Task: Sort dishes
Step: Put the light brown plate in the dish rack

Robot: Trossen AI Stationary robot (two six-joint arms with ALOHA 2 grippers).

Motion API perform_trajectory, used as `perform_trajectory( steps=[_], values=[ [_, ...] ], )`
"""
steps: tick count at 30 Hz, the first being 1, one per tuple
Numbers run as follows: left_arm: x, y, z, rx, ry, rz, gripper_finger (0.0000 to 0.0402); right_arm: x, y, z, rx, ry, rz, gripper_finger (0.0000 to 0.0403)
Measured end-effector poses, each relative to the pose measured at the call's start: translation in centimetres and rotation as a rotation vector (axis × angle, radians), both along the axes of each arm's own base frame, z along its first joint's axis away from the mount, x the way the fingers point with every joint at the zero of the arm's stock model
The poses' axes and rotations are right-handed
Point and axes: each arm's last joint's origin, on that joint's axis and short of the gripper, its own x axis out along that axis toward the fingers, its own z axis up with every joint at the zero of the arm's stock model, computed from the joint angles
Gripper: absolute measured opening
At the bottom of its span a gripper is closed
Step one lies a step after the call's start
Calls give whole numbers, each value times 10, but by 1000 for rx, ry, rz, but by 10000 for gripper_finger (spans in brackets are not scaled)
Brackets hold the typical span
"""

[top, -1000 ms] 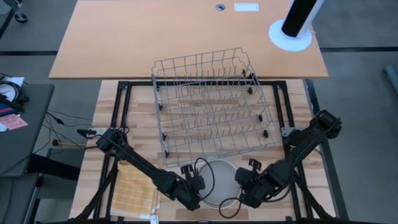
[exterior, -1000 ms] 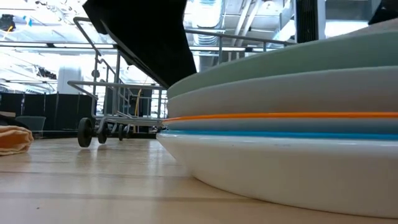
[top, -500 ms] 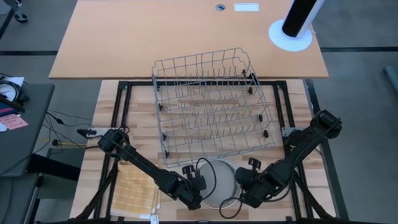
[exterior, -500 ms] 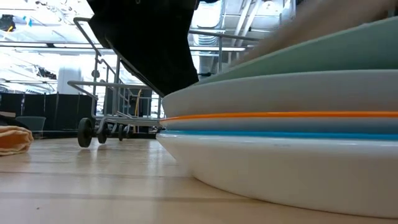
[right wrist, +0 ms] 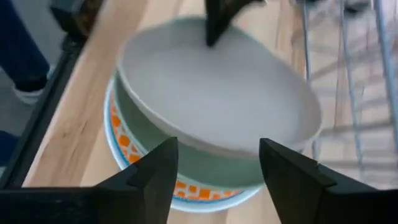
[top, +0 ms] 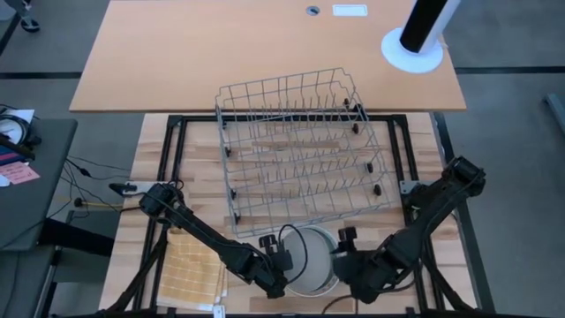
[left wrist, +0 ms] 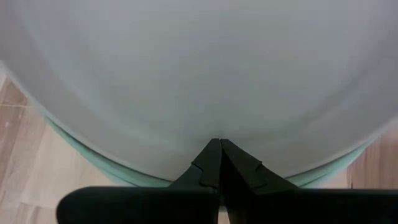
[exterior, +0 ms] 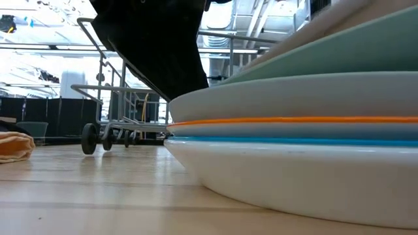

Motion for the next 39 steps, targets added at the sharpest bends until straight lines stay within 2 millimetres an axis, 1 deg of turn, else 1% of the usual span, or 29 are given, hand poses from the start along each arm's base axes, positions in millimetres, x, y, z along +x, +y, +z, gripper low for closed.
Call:
perform_trajectory(
  steps=[3, 7, 15, 20, 24, 30, 33, 36, 39],
  values=[
    [0, 0, 0, 4, 0, -7, 0, 2, 3, 8, -50, -21, 103, 234],
    [0, 0, 0, 8, 0, -12, 0, 8, 5, 10, -76, -35, 251, 230],
    [3, 1, 1, -4, -14, -24, 0, 15, -2, 9, -93, 17, 372, 209],
    [4, 1, 1, -8, -20, -24, 0, 16, -4, 5, -100, 42, 428, 193],
    [4, 0, 1, -8, -21, -25, 0, 18, -8, 0, -100, 66, 429, 181],
    [4, 0, 1, -9, -23, -24, 0, 19, -10, 0, -108, 65, 437, 169],
    [4, 0, 1, -9, -23, -24, 0, 20, -11, 0, -86, 78, 454, 166],
    [4, 0, 1, -9, -24, -23, 0, 24, -11, -6, -94, 100, 459, 166],
    [4, 0, 1, -9, -25, -23, 0, 28, -7, -18, -123, 128, 488, 166]
  ],
)
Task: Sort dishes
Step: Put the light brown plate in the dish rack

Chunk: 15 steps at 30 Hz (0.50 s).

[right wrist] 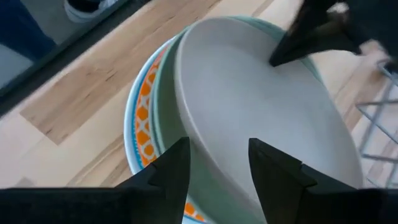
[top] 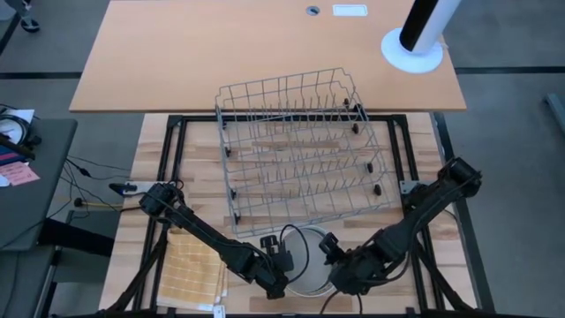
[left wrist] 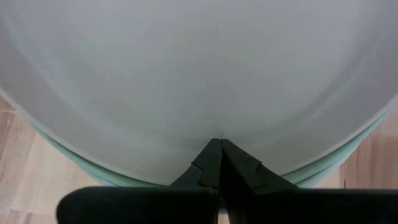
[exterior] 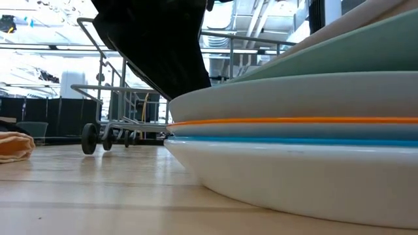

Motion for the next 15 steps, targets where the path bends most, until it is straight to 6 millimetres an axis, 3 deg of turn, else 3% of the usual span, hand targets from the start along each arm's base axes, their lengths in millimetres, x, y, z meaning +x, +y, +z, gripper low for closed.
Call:
perform_trajectory(
  steps=[7, 15],
  values=[
    [0, 0, 0, -1, -1, 0, 0, 6, 6, -19, -60, 40, 33, 145],
    [0, 1, 0, 18, -7, -6, 0, 7, 7, -25, -63, 71, 69, 33]
  ],
)
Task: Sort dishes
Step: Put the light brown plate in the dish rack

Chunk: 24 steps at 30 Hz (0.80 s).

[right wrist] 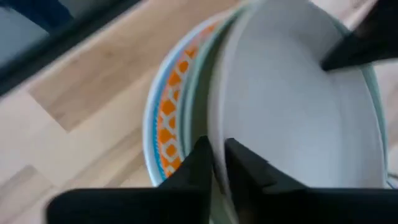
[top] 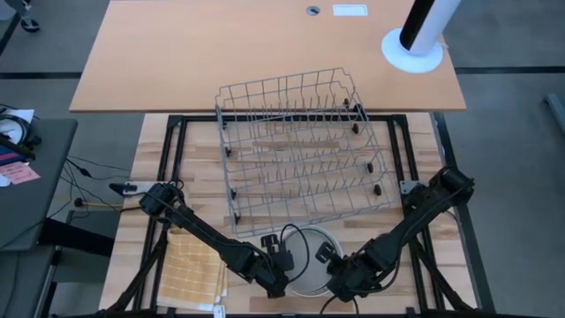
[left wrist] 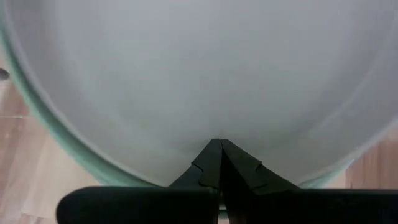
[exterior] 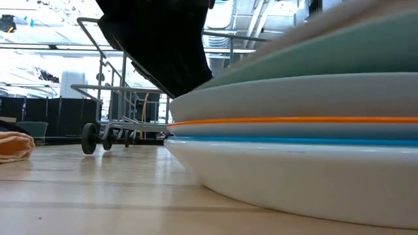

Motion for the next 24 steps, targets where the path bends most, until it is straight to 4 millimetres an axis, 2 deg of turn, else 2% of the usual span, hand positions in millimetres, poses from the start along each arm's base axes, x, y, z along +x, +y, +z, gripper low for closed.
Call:
perform_trajectory(
  steps=[2, 5, 11, 15, 20, 24],
  values=[
    [1, 0, 5, 7, -7, -16, 0, 0, 0, 0, 16, 12, 8, 12],
    [1, -1, 21, 4, -22, -52, 0, 0, 0, 0, 15, 11, -2, 10],
    [-8, -3, 76, 28, -109, -153, 0, 1, 0, 4, 12, 9, -42, 3],
    [-24, -1, 104, 85, -151, -134, 0, 5, -1, 15, 20, -9, -38, 2],
    [-58, -3, 138, 184, -216, -98, 0, 10, 0, 45, 29, -20, -47, 1],
    [-89, -2, 162, 311, -285, -38, 0, 9, 1, 83, 48, -45, -36, 1]
  ],
)
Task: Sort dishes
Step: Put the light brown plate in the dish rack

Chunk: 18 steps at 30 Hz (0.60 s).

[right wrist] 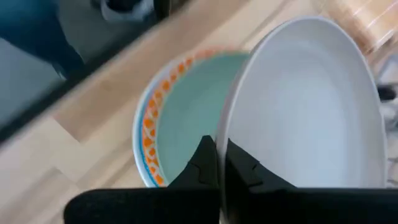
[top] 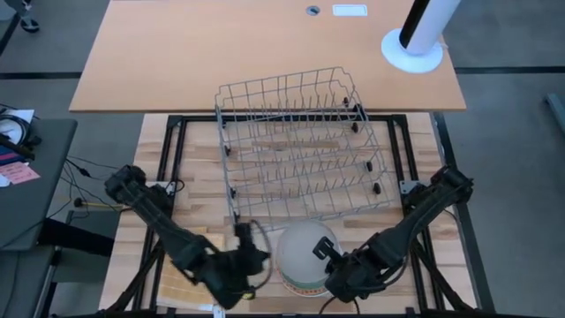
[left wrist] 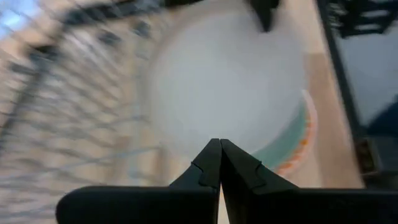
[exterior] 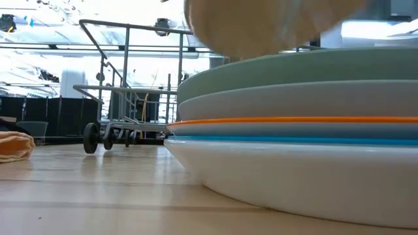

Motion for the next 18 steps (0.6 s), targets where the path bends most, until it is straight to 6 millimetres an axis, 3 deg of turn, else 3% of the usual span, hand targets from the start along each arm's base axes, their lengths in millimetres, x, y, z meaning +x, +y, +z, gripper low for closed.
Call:
perform_trajectory(
  steps=[4, 8, 13, 18],
  values=[
    [-24, 2, 17, 67, -99, 64, 0, -1, -2, 44, 56, -58, -19, 0],
    [-37, 0, 20, 74, -130, 74, 0, -7, -11, 87, 120, -139, -19, 0],
    [-48, -3, 17, 103, -126, 92, 0, -23, -52, 140, 347, -291, 1, 0],
    [-58, -8, 16, 82, -160, 121, 0, -52, -97, 187, 542, -528, -4, 0]
  ],
)
